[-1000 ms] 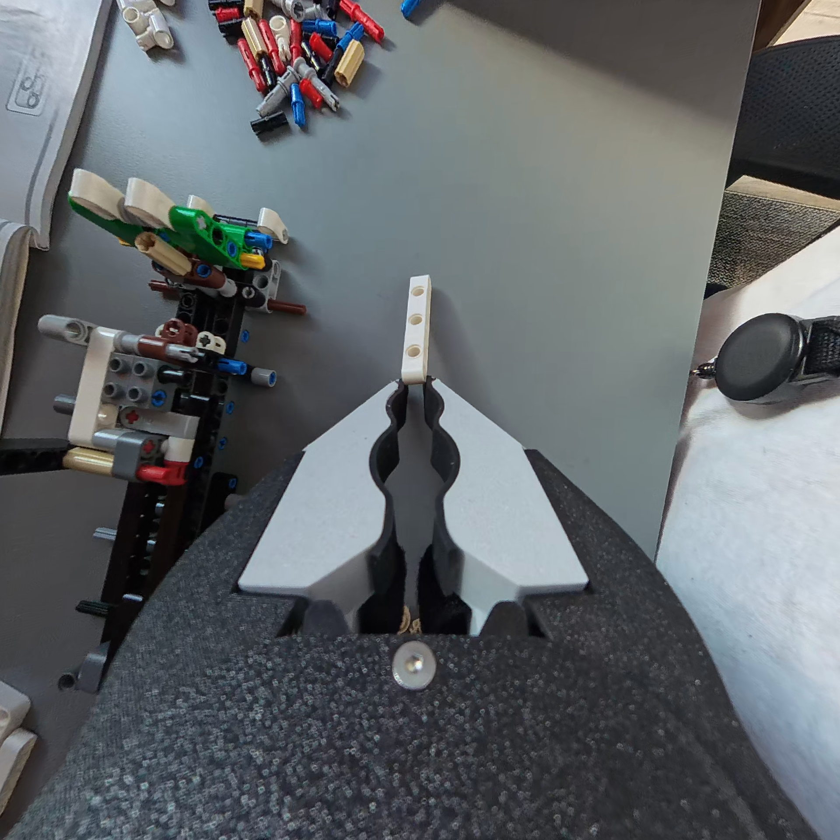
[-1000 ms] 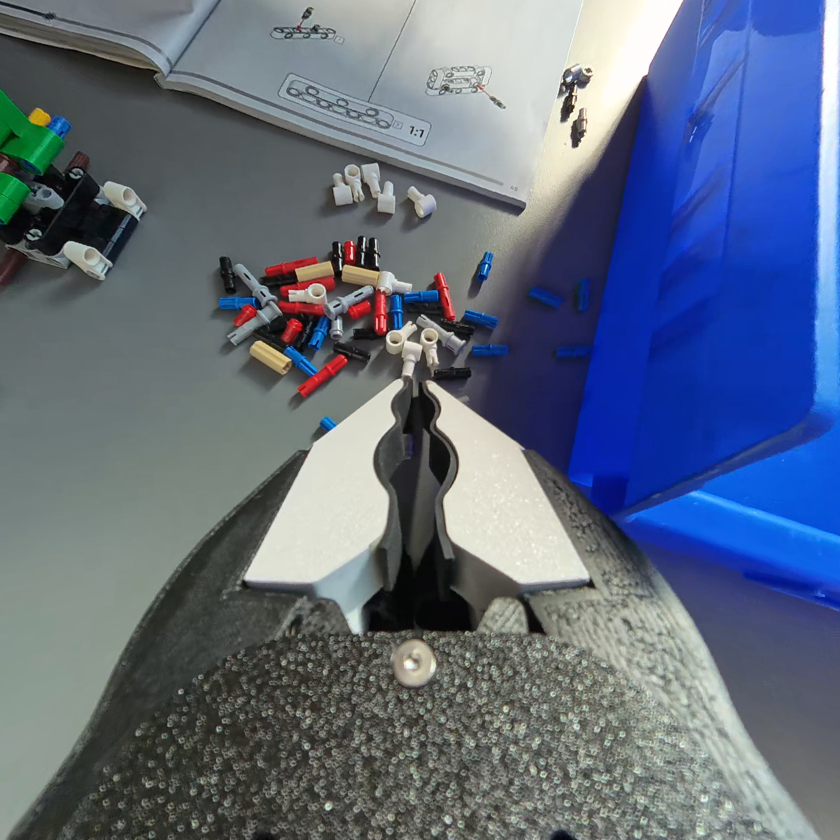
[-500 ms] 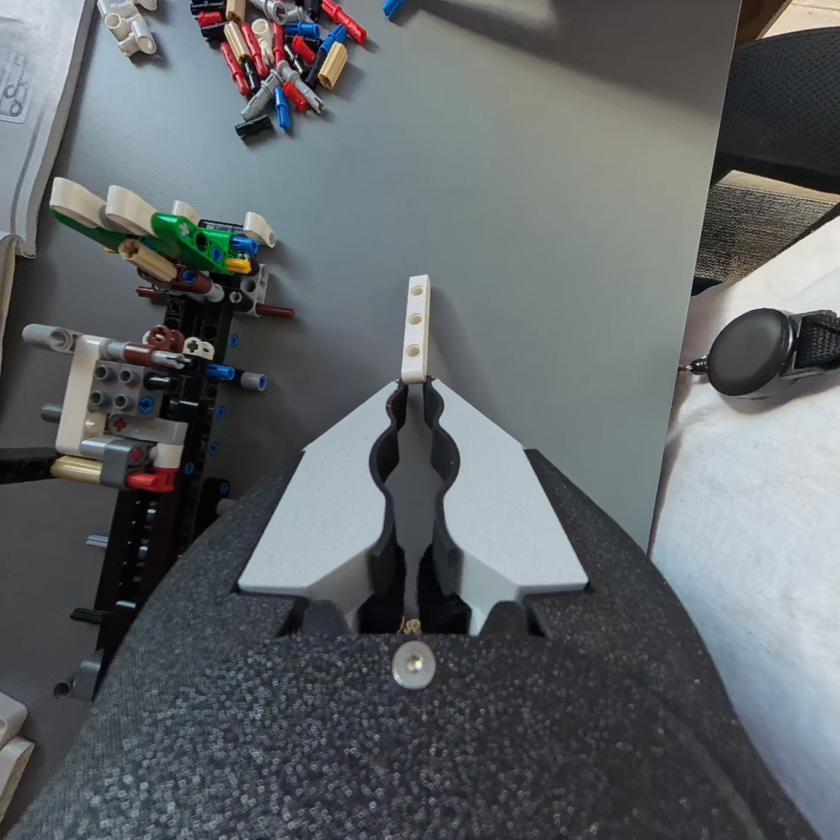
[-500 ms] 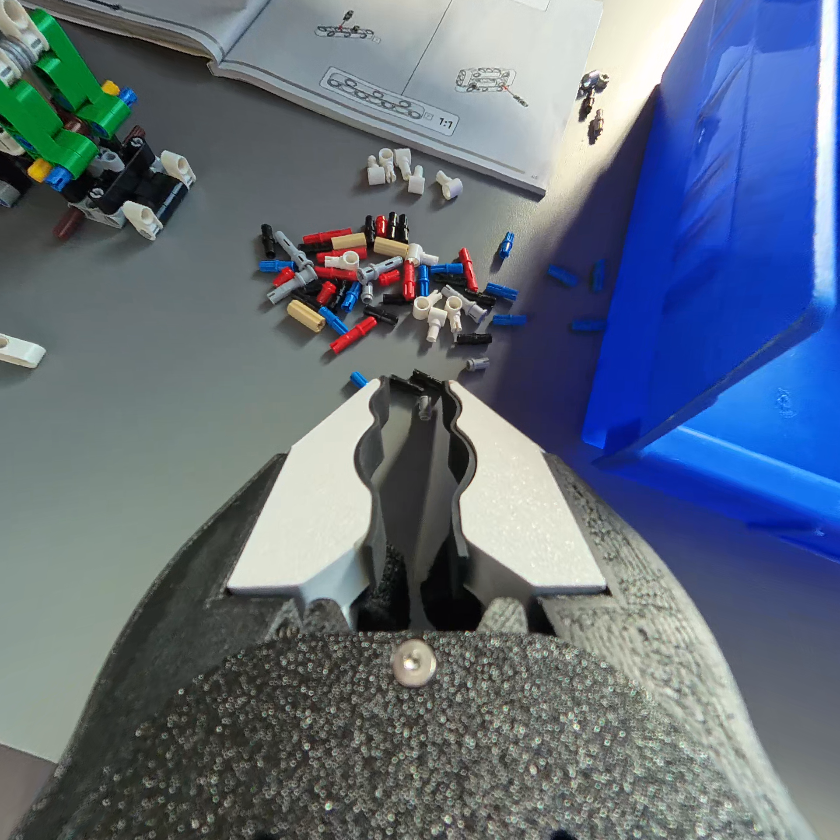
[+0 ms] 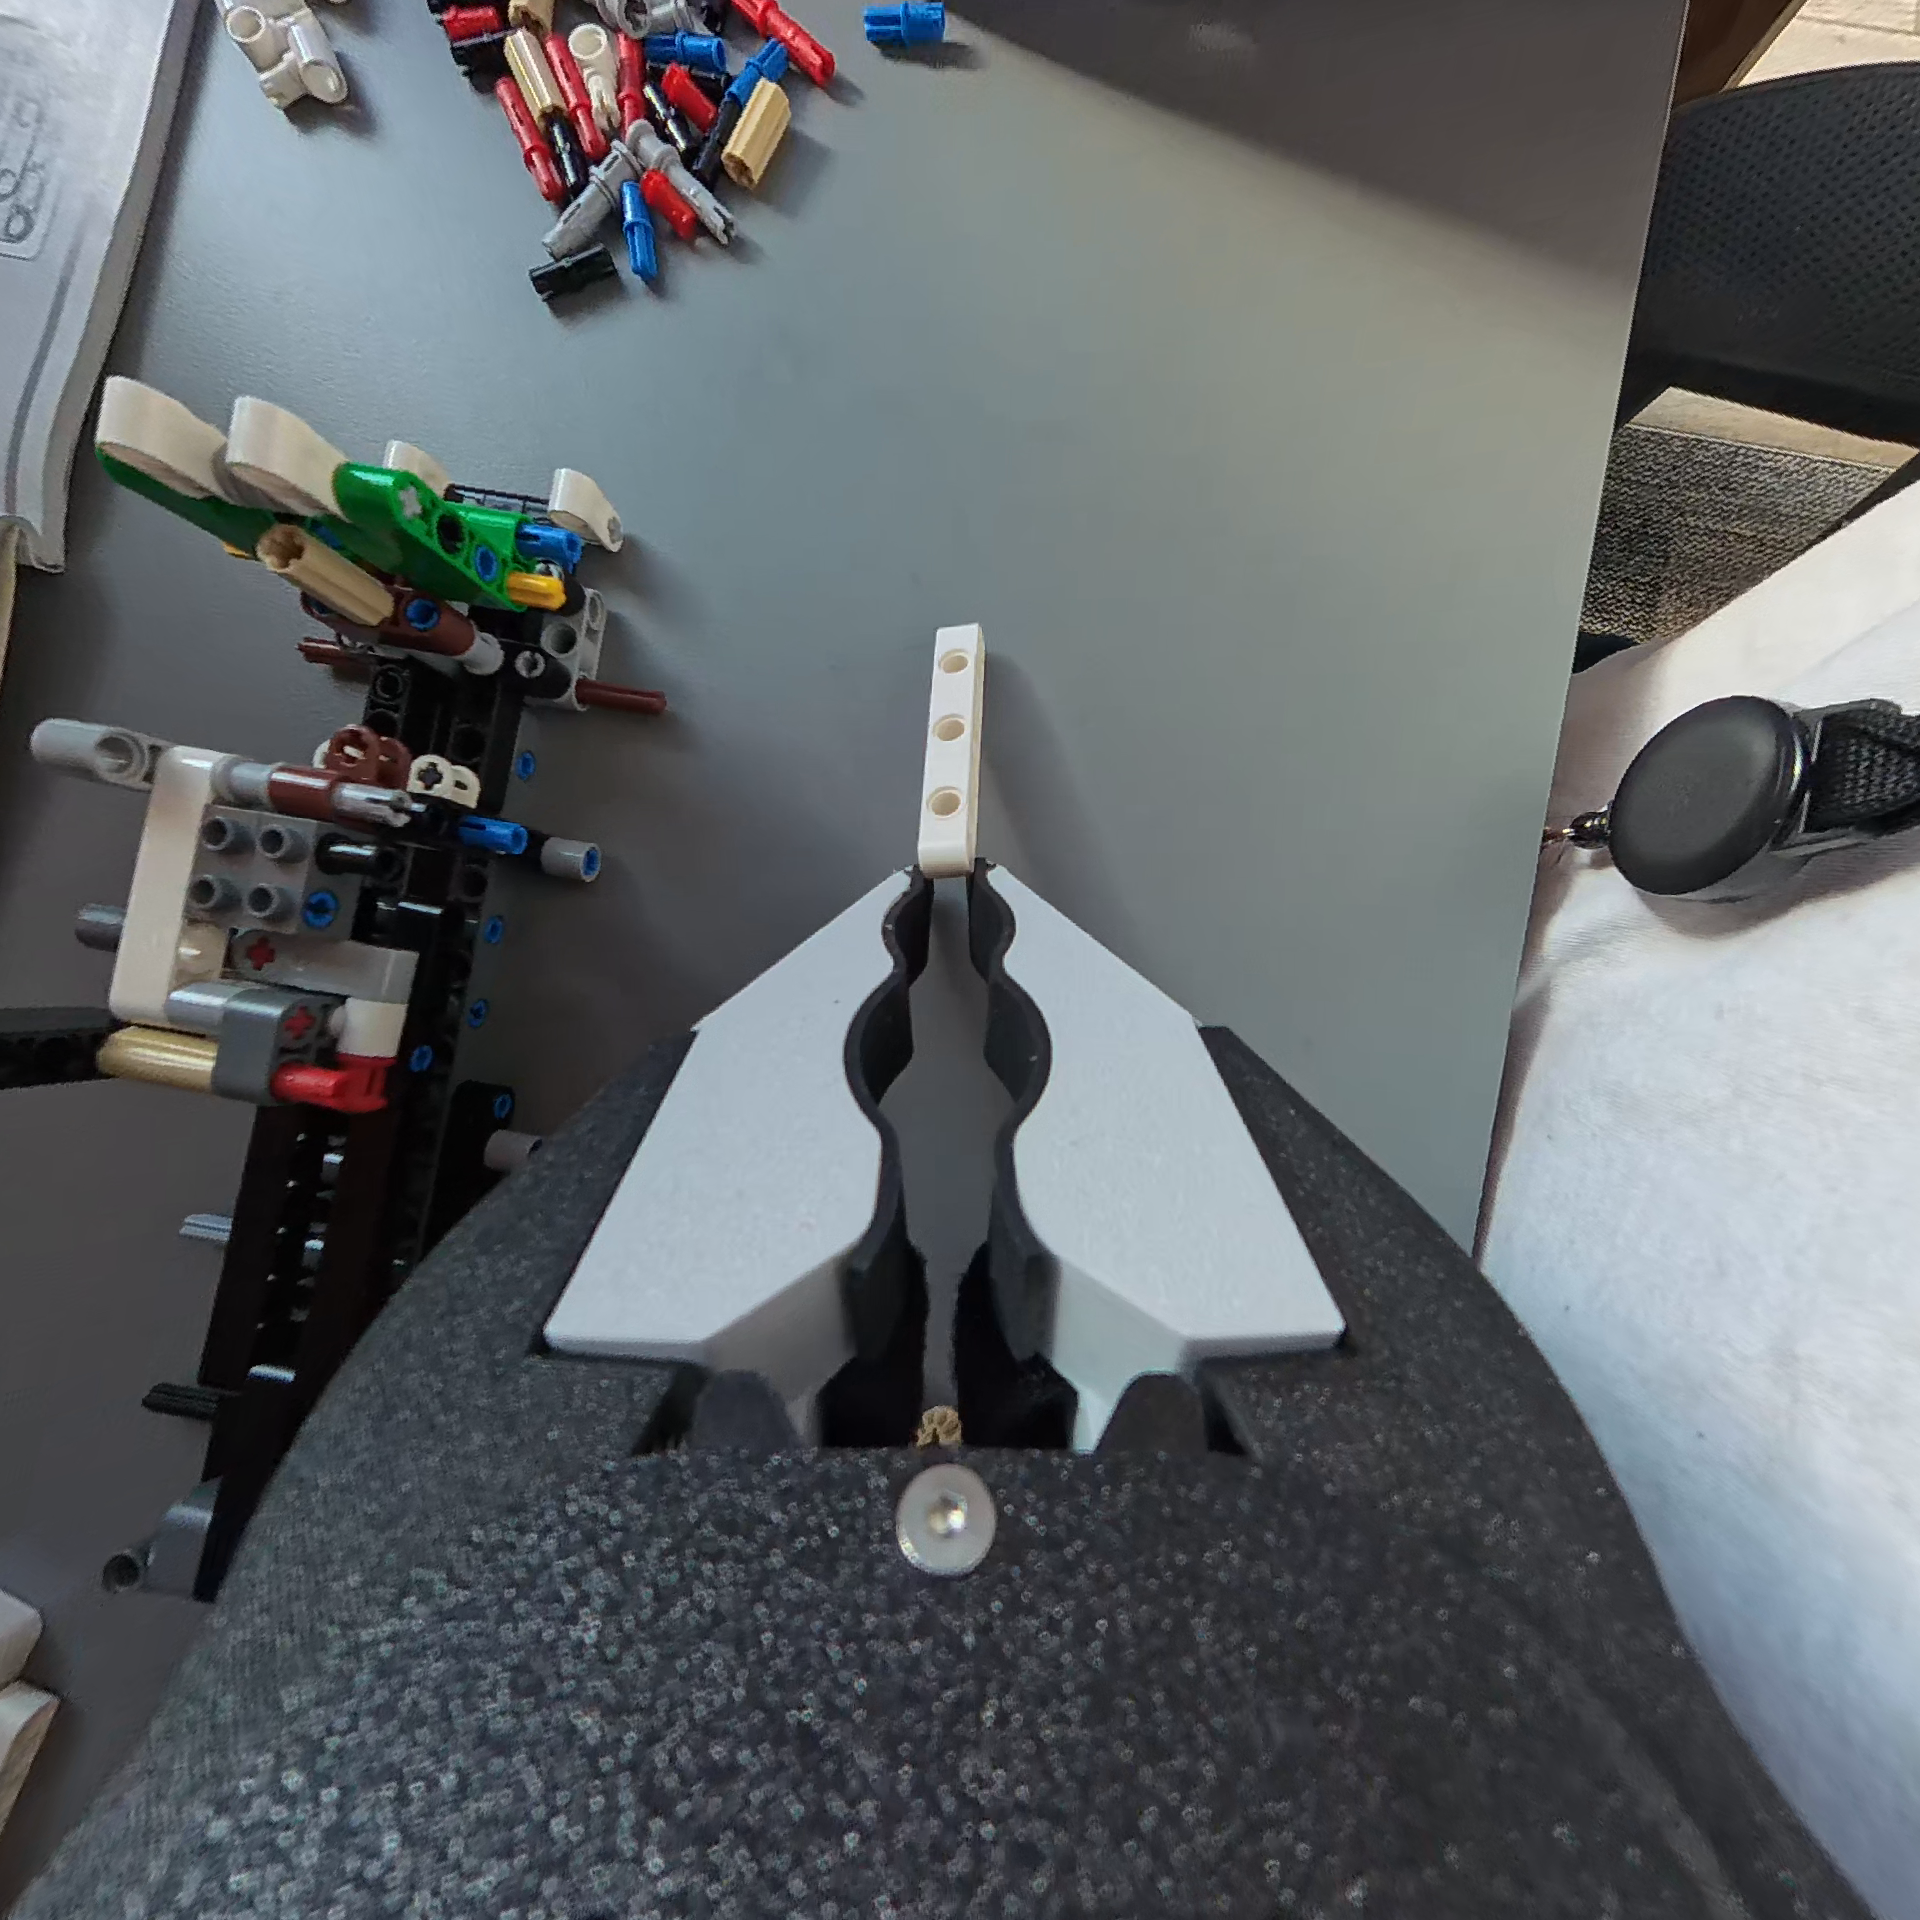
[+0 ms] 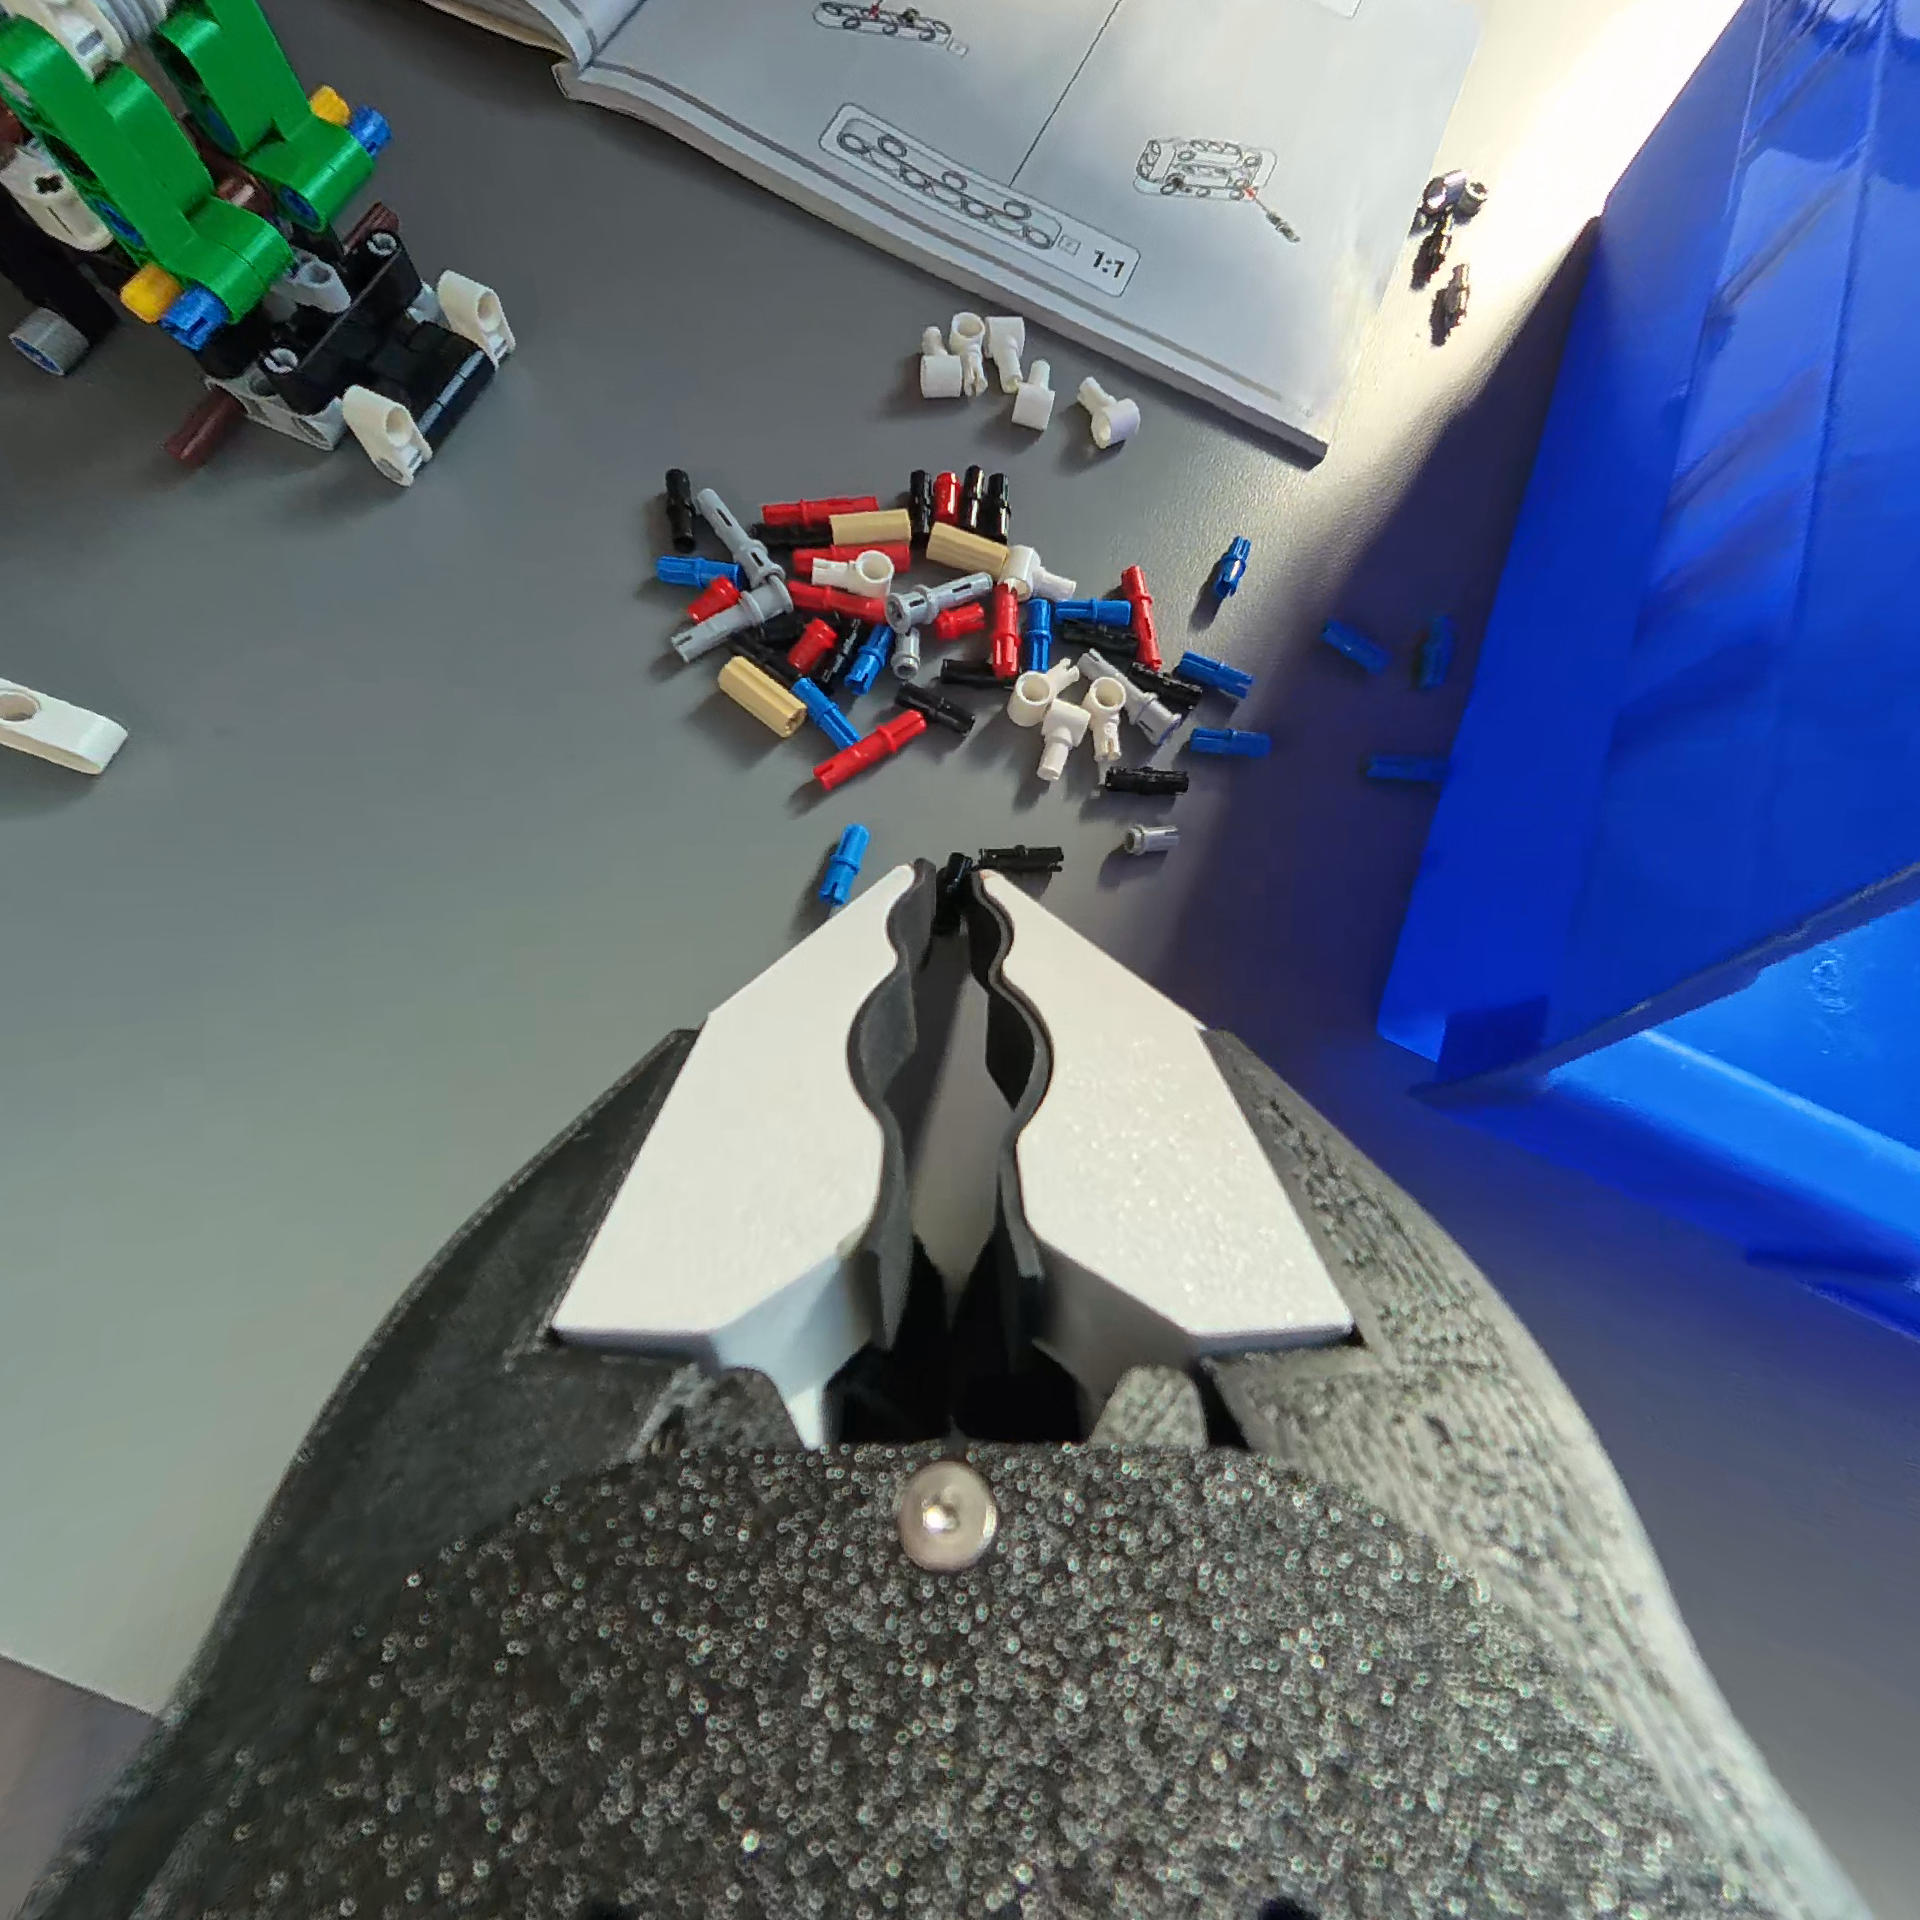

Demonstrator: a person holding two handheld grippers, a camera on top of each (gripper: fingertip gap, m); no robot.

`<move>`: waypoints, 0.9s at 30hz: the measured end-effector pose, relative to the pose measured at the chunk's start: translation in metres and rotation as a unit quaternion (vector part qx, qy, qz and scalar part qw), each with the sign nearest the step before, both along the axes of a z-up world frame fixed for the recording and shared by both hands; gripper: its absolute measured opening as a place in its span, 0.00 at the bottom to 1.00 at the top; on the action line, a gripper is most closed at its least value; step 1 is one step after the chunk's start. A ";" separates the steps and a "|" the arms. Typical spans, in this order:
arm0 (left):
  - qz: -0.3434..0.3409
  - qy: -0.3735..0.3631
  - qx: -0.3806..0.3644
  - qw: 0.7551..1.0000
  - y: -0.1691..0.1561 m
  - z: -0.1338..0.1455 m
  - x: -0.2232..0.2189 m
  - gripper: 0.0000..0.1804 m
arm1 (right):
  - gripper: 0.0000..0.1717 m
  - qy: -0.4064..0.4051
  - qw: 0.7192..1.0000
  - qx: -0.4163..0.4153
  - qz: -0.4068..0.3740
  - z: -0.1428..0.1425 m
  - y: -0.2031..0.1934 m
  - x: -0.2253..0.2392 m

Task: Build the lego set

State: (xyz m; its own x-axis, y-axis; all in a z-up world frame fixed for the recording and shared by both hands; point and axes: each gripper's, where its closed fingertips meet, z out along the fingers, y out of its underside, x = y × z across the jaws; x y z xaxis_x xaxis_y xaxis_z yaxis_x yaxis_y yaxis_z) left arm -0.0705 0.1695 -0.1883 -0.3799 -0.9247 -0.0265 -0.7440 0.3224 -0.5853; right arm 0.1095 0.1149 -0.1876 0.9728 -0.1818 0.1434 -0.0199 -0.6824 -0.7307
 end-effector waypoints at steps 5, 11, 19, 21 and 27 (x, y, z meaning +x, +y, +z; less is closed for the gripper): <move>0.015 0.000 -0.002 1.000 0.005 -0.001 0.002 0.02 | 0.02 -0.017 1.000 0.012 0.004 0.005 0.002 -0.002; 0.039 -0.001 -0.015 0.999 0.006 -0.001 0.007 0.02 | 0.02 0.065 0.982 0.052 0.169 0.025 0.030 -0.100; 0.046 0.003 -0.013 0.999 0.007 -0.001 0.006 0.02 | 0.03 0.056 0.977 -0.004 0.207 0.000 0.036 -0.127; 0.045 0.004 -0.014 0.999 0.006 -0.002 0.005 0.02 | 0.04 0.061 0.977 -0.003 0.205 0.000 0.036 -0.126; 0.044 0.013 -0.020 0.999 0.004 -0.001 -0.002 0.03 | 0.06 0.061 0.990 0.064 0.113 0.024 0.028 -0.073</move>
State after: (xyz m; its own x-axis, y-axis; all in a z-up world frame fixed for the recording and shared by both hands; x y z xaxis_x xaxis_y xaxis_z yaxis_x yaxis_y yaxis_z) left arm -0.0721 0.1737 -0.1898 -0.2976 -0.9545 0.0199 -0.7833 0.2322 -0.5767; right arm 0.0360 0.1433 -0.1635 0.9994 0.0325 0.0116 0.0283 -0.5814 -0.8132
